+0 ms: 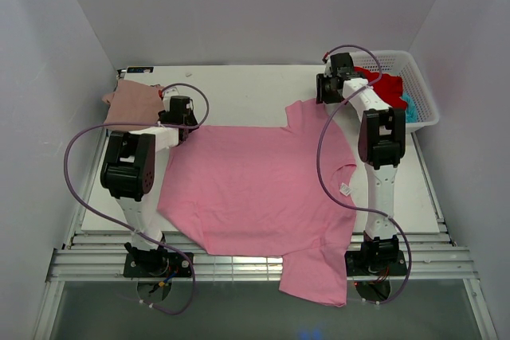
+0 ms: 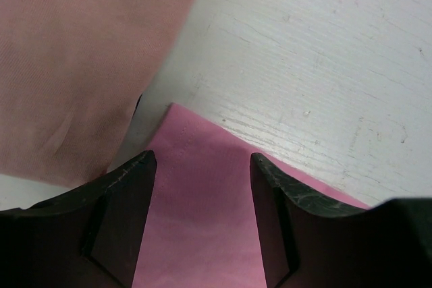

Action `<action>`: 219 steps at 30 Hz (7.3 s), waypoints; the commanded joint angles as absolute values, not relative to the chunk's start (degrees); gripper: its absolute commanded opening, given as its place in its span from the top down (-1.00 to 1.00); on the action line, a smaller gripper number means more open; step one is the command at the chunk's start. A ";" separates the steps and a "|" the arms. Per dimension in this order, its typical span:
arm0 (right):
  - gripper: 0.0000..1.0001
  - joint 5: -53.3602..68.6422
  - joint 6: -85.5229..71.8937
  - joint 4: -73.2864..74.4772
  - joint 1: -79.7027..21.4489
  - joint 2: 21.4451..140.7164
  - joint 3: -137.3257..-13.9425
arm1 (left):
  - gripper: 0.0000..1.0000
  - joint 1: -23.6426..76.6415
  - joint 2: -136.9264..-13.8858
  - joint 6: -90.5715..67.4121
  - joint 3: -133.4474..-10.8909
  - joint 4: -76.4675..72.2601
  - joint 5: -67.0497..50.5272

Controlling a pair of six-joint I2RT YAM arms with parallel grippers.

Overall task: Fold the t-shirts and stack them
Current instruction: Flatten out the tshirt, then grap the side of the flattened tshirt furthest away from the robot with both arms, then fold the flattened tshirt in 1/3 of the way

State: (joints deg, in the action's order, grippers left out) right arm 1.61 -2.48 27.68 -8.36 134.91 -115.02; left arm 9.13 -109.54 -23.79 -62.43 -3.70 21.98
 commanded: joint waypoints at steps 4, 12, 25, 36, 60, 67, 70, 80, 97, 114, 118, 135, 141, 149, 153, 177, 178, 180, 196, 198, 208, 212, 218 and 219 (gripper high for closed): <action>0.07 2.99 -2.37 26.81 -7.91 137.37 -116.02 | -0.37 9.23 -108.99 -22.85 -64.60 -4.48 23.64; 0.47 2.64 -1.58 26.98 -7.82 138.51 -115.31 | -0.37 9.23 -108.90 -22.59 -64.95 -4.40 23.73; 0.85 2.02 -1.05 25.84 -7.82 137.11 -112.68 | -0.36 9.14 -112.50 -22.41 -68.99 -1.41 25.40; 0.85 2.02 -1.23 26.46 -7.82 137.02 -111.80 | -0.36 9.23 -110.13 -23.64 -67.94 1.84 29.18; 0.85 1.32 -0.88 26.37 -7.82 136.76 -110.04 | 0.38 9.23 -118.39 -24.96 -74.18 7.64 29.97; 0.85 0.97 -1.05 26.37 -7.82 136.14 -109.51 | 1.00 9.23 -117.16 -25.22 -74.71 9.84 31.11; 0.85 0.53 -1.23 26.37 -7.82 136.05 -109.69 | 1.00 9.23 -116.72 -25.75 -74.62 9.76 31.20; 0.85 -0.79 -4.92 32.34 -5.19 141.85 -125.22 | 1.00 9.14 -119.52 -24.35 -82.34 10.10 29.97; 0.85 13.69 -10.28 18.73 -1.41 140.73 -129.56 | 1.00 8.53 -121.75 -23.73 -87.37 4.85 27.78; 0.85 18.19 -9.58 8.97 -1.93 109.80 -92.04 | 1.00 8.53 -96.78 -25.57 -66.81 -2.20 22.33; 0.85 17.75 -9.05 8.88 -2.55 104.07 -85.09 | 1.00 8.61 -94.05 -26.54 -62.59 -0.80 21.10; 0.85 6.07 -7.38 18.28 -8.26 81.49 -65.83 | 1.00 8.61 -88.77 -29.35 -53.70 7.65 24.96; 0.85 2.38 -7.56 23.81 -10.10 77.53 -63.55 | 1.00 8.61 -88.59 -29.88 -53.35 9.66 26.98; 0.85 -3.69 -9.40 28.03 -13.62 73.57 -60.12 | 1.00 8.61 -89.47 -31.02 -53.44 12.74 29.70; 0.85 -5.80 -10.19 29.97 -15.64 72.08 -58.89 | 1.00 8.61 -89.12 -31.55 -52.82 13.36 30.85; 0.75 -13.79 -14.94 43.76 -21.44 71.19 -55.02 | -0.10 8.61 -84.22 -36.73 -47.82 20.30 32.59; 0.71 -14.49 -15.29 44.73 -21.79 71.19 -55.54 | -0.10 8.61 -83.16 -37.26 -47.29 20.56 33.39; 0.52 -13.98 -15.29 47.19 -22.41 70.49 -56.33 | -0.01 8.61 -79.83 -38.14 -46.41 20.48 34.62; 0.14 -6.34 -11.78 26.50 -22.85 77.86 -56.17 | 1.00 22.66 -85.77 -33.32 -56.07 6.51 23.47; 0.16 -5.19 -11.43 22.61 -22.85 81.99 -55.29 | 1.00 23.90 -87.27 -33.22 -55.90 4.32 20.66; 0.17 -5.45 -9.41 14.68 -22.85 94.48 -60.72 | 0.96 31.81 -93.24 -31.38 -57.92 0.44 19.95; 0.16 -5.80 -9.23 15.55 -22.85 95.89 -62.92 | 1.00 32.87 -95.01 -31.64 -57.92 0.44 20.74; 0.11 -6.86 -8.79 16.17 -22.85 96.50 -64.51 | 1.00 33.49 -97.29 -31.90 -58.09 0.44 20.83; 0.11 -6.86 -8.62 16.26 -22.85 96.94 -64.95 | 1.00 33.57 -97.38 -31.99 -58.10 0.44 20.92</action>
State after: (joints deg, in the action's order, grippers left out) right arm -6.02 -9.76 17.61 -22.63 96.12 -62.24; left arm 33.19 -97.34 -32.03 -56.29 1.23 20.18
